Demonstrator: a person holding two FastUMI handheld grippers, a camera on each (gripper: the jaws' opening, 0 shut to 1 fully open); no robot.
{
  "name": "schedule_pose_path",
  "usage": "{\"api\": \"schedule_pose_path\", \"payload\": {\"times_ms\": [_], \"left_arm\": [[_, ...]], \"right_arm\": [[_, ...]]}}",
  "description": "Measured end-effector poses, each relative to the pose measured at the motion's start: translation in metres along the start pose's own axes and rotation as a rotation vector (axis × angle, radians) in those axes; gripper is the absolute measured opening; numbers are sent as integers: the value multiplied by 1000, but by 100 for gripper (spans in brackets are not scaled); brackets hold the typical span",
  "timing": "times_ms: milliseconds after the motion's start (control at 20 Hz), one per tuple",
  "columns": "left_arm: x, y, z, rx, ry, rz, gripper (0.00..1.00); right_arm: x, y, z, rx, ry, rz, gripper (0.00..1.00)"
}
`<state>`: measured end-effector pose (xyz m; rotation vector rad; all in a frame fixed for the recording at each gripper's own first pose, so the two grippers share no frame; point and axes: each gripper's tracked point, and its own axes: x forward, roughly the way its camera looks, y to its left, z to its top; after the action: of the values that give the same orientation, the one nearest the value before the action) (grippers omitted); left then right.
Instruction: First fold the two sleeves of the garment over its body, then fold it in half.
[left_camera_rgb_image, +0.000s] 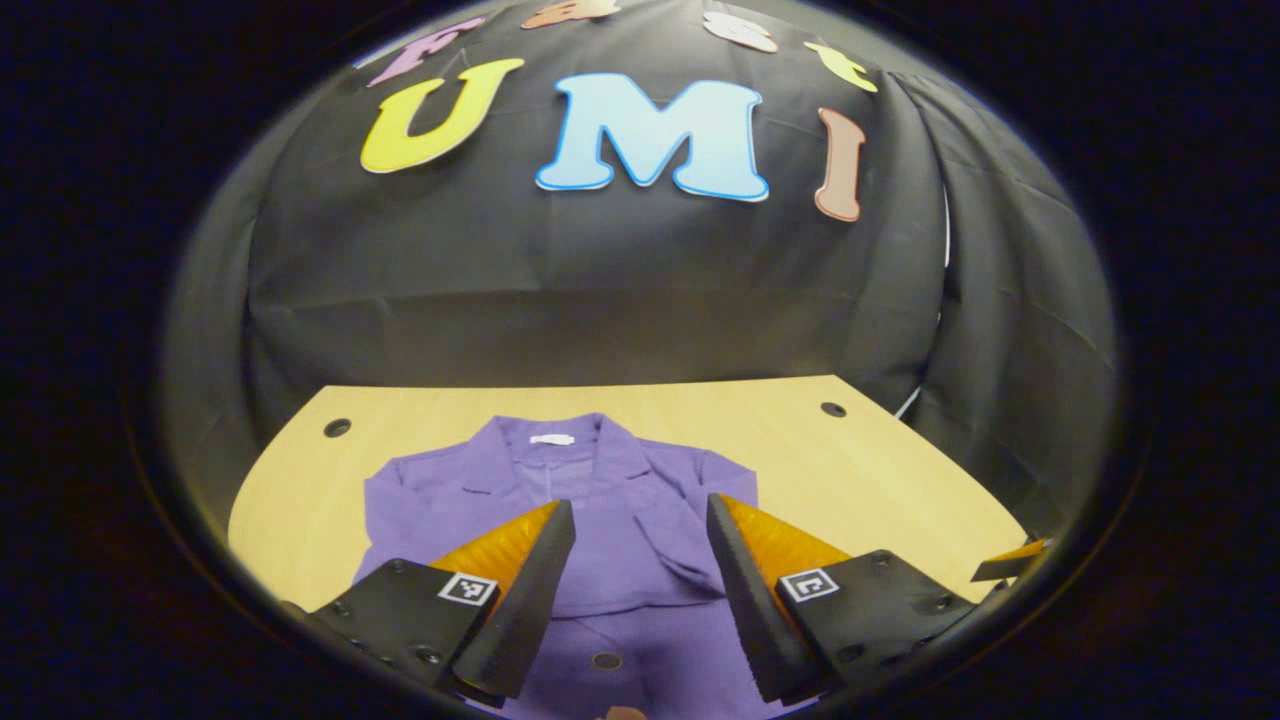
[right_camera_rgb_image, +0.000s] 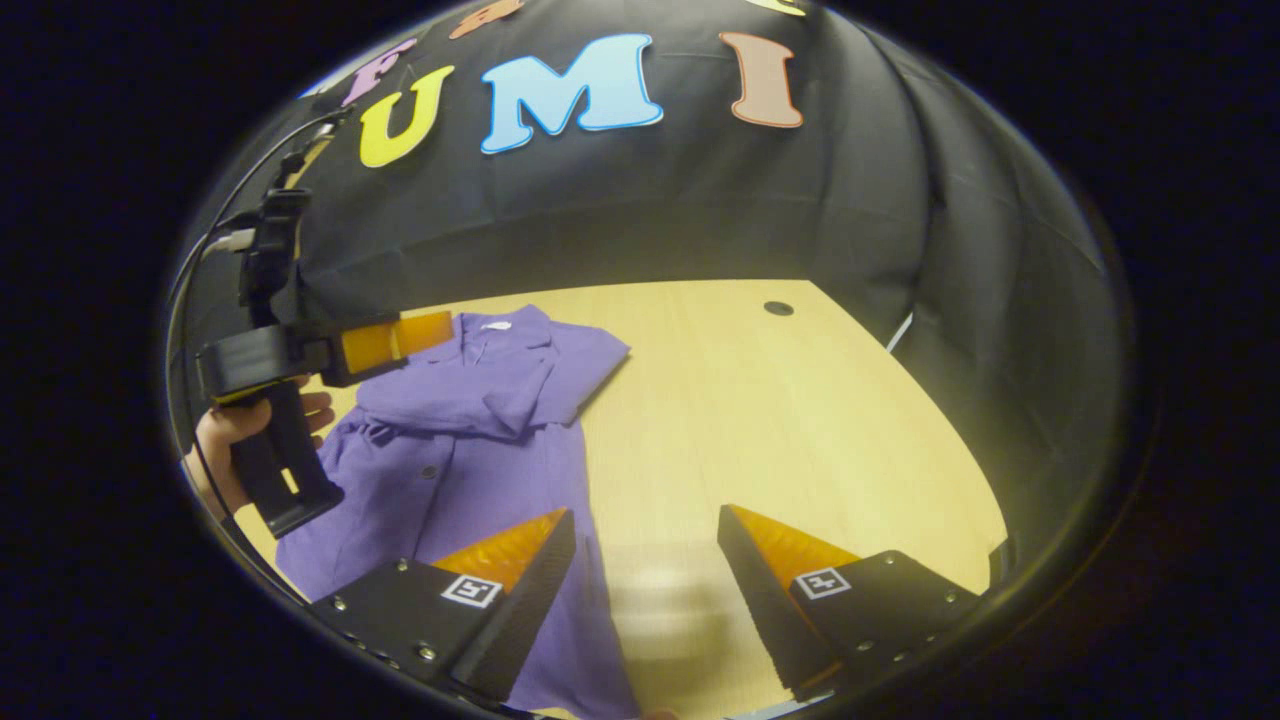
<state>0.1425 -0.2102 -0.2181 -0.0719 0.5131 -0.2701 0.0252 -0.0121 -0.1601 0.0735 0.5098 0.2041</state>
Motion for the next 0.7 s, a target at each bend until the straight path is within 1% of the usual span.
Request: {"api": "schedule_pose_path", "payload": {"times_ms": [200, 250, 400, 450, 500, 600, 700], "left_arm": [[-46, 44, -16, 6, 14, 35, 87], [-59, 55, -23, 11, 25, 46, 96], [-94, 83, -47, 17, 51, 66, 100], [-108, 91, -58, 20, 64, 70, 100], [-117, 98, -67, 23, 75, 71, 99], [-139, 114, -87, 30, 97, 78, 100], [-163, 130, -111, 31, 126, 87, 99]], "right_arm": [[-8, 17, -23, -5, 32, 5, 91], [-10, 21, -31, -8, 43, 3, 91], [-16, 30, -55, -28, 83, -9, 91], [-19, 31, -62, -31, 96, -19, 91], [-27, 41, -63, -30, 109, -24, 91], [-31, 45, -73, -21, 124, -23, 91], [-35, 45, -84, -21, 141, -35, 91]]}}
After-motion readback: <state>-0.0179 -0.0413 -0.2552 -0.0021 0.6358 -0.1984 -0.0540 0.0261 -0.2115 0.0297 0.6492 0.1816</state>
